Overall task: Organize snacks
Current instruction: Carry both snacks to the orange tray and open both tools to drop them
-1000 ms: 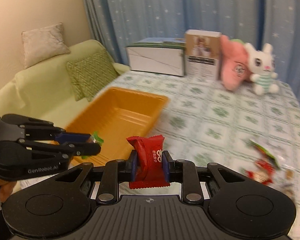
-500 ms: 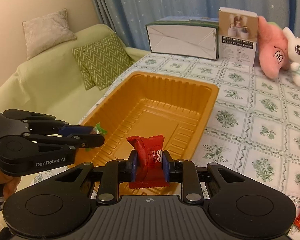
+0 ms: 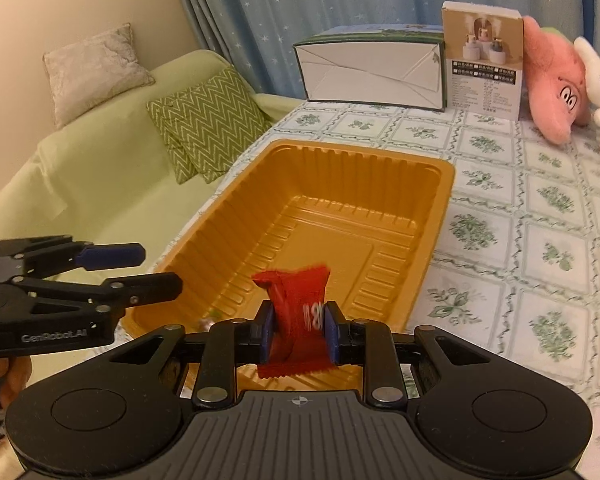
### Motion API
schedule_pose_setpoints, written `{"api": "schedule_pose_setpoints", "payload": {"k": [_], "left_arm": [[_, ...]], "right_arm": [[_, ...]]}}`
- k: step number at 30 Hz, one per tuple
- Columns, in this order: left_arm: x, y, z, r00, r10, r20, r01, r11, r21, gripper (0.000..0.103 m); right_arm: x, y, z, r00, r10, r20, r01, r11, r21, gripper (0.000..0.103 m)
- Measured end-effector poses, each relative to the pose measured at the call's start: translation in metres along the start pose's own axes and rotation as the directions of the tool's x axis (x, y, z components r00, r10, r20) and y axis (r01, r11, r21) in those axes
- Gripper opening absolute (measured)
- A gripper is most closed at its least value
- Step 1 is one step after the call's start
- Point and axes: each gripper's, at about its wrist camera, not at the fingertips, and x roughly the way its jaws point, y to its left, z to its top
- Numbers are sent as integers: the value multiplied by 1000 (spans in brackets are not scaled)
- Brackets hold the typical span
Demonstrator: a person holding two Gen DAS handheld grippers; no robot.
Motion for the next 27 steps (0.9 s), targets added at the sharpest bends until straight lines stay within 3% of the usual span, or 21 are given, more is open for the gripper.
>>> {"api": "schedule_pose_setpoints", "payload": {"k": [2,5,15,27], "left_arm": [[-6,2,-1,1000,14,13,-14,1000,-5,63],[-14,3,-2,1000,16,26,-16,1000,-16,68],[-43,-21,-1,998,-18,62,19,1000,-13,75],[-66,-114,-2,985,-157,73,153,986,67,84]], "right_arm": [[0,0,1,1000,14,3,-14,1000,22,31],[-7,-4,1,999,16,38,-19,997,72,68],[-82,-11,-20,984,-94,152,79,992,99,69],[-188,-53,-85,926,-318,202,264,930,255,69]]}}
